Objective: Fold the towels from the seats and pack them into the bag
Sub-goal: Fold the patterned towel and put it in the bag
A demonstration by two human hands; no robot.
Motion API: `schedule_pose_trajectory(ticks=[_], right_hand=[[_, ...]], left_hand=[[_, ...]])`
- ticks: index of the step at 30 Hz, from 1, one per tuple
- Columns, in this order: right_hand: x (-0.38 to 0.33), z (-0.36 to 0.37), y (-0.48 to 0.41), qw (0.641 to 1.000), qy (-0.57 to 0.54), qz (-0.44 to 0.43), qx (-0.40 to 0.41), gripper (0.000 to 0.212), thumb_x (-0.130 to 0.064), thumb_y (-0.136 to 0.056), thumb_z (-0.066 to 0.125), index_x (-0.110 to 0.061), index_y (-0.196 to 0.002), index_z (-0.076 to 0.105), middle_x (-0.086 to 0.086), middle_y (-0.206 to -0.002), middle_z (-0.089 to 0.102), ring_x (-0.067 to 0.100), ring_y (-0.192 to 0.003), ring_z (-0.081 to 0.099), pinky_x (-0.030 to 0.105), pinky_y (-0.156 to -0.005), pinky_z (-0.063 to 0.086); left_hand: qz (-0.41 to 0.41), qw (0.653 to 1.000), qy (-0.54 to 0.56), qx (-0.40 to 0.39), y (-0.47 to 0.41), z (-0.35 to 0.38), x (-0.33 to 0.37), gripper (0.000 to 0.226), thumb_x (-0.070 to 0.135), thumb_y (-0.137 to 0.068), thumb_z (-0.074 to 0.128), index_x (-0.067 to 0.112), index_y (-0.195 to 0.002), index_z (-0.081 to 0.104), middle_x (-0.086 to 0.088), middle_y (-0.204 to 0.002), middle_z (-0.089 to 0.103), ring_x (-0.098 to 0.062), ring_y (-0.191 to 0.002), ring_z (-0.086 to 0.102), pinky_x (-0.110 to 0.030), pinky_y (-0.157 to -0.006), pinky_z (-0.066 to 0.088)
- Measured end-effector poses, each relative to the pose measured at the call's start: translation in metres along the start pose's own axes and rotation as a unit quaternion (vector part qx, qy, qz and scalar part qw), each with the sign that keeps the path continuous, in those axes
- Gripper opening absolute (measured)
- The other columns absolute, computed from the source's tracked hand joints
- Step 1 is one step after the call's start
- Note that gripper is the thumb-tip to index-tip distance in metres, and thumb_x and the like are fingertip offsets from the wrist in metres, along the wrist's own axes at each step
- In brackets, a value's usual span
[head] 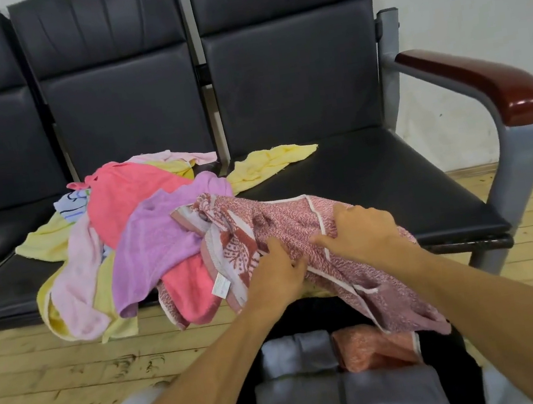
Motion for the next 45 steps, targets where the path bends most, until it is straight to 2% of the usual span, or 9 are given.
schedule_pose_trajectory(ticks=[5, 10, 19, 22, 27, 31, 35, 42, 45], right_hand=[[-0.017, -0.001, 0.0, 0.999, -0.022, -0.021, 0.013, 0.027, -0.028, -0.096, 0.047, -0.011, -0.116, 0.053, 0.005, -0.102, 0.063, 0.027, -0.089, 0.06, 0.032, -0.067, 0.039], [-0.003, -0.009, -0.003, 0.986, -0.155, 0.032, -0.052, 0.022, -0.027, -0.09, 0.053, -0.007, -0.082, 0.058, 0.005, -0.08, 0.061, 0.024, -0.07, 0.058, 0.031, -0.061, 0.046], [0.06, -0.024, 0.003, 0.816, -0.549, 0.175, -0.04, 0.007, -0.007, -0.08, 0.057, -0.009, -0.075, 0.061, 0.011, -0.068, 0.048, 0.027, -0.068, 0.049, 0.039, -0.062, 0.042], [0.067, -0.023, 0.018, 0.84, -0.503, 0.16, -0.123, 0.011, -0.005, -0.084, 0.052, -0.008, -0.075, 0.057, 0.007, -0.062, 0.045, 0.023, -0.064, 0.043, 0.036, -0.062, 0.037], [0.053, -0.028, 0.051, 0.832, -0.507, 0.105, -0.196, 0.028, -0.026, -0.094, 0.057, -0.005, -0.077, 0.065, 0.005, -0.076, 0.064, 0.018, -0.069, 0.06, 0.032, -0.07, 0.046], [0.044, -0.037, 0.074, 0.916, -0.35, 0.012, -0.194, 0.031, -0.047, -0.085, 0.07, -0.02, -0.098, 0.076, -0.006, -0.095, 0.074, 0.012, -0.089, 0.07, 0.031, -0.085, 0.055], [0.04, -0.048, 0.082, 0.887, -0.431, 0.046, -0.16, 0.013, -0.025, -0.091, 0.066, -0.018, -0.093, 0.076, 0.0, -0.094, 0.072, 0.017, -0.091, 0.068, 0.027, -0.08, 0.054], [0.046, -0.036, 0.101, 0.776, -0.605, 0.095, -0.152, 0.028, -0.024, -0.09, 0.068, 0.004, -0.091, 0.073, 0.01, -0.082, 0.064, 0.024, -0.084, 0.061, 0.039, -0.086, 0.05], [0.046, -0.034, 0.104, 0.798, -0.566, 0.088, -0.186, 0.017, -0.017, -0.091, 0.067, -0.007, -0.078, 0.071, 0.008, -0.081, 0.065, 0.019, -0.078, 0.06, 0.035, -0.076, 0.048]], left_hand=[[-0.034, 0.996, 0.054, 0.058, -0.004, 0.0, -0.002, 0.039, 0.049, -0.088, 0.062, 0.016, -0.099, 0.045, 0.003, -0.084, 0.056, -0.02, -0.079, 0.059, -0.031, -0.067, 0.04], [-0.038, 0.993, 0.056, 0.097, -0.007, 0.004, 0.001, 0.033, 0.039, -0.086, 0.066, 0.014, -0.098, 0.048, -0.001, -0.087, 0.059, -0.021, -0.081, 0.057, -0.031, -0.068, 0.04], [0.075, 0.986, 0.122, 0.087, 0.004, -0.023, 0.002, 0.016, 0.01, -0.092, 0.055, 0.022, -0.1, 0.049, 0.005, -0.079, 0.056, -0.004, -0.067, 0.05, -0.023, -0.056, 0.033], [0.04, 0.954, 0.277, 0.11, 0.018, -0.046, 0.005, 0.018, 0.004, -0.094, 0.052, 0.019, -0.103, 0.054, -0.003, -0.089, 0.06, -0.009, -0.066, 0.052, -0.023, -0.055, 0.042], [-0.114, 0.824, 0.546, 0.101, 0.043, -0.05, 0.0, 0.018, 0.001, -0.096, 0.045, 0.009, -0.1, 0.061, -0.006, -0.081, 0.063, -0.013, -0.064, 0.058, -0.021, -0.049, 0.048], [-0.137, 0.805, 0.575, 0.044, 0.064, -0.055, -0.003, 0.021, -0.002, -0.089, 0.049, 0.002, -0.093, 0.07, -0.014, -0.077, 0.064, -0.021, -0.065, 0.06, -0.023, -0.05, 0.051], [-0.123, 0.781, 0.613, 0.012, 0.076, -0.072, 0.003, 0.022, -0.001, -0.088, 0.051, 0.001, -0.105, 0.064, -0.016, -0.084, 0.064, -0.02, -0.063, 0.062, -0.025, -0.047, 0.053], [-0.13, 0.853, 0.503, -0.059, 0.081, -0.063, -0.004, 0.032, -0.001, -0.081, 0.07, 0.008, -0.112, 0.065, -0.019, -0.106, 0.069, -0.026, -0.087, 0.069, -0.033, -0.068, 0.056], [-0.07, 0.916, 0.393, -0.034, 0.082, -0.065, -0.007, 0.04, -0.001, -0.085, 0.068, 0.014, -0.121, 0.063, -0.005, -0.117, 0.063, -0.013, -0.093, 0.065, -0.021, -0.072, 0.053]])
Point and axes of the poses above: each hand's wrist, its own y-axis away from the middle knuckle, its own z-axis out of the palm, x = y × z, the point moved 3 cm from there along -y, towards the middle knuckle
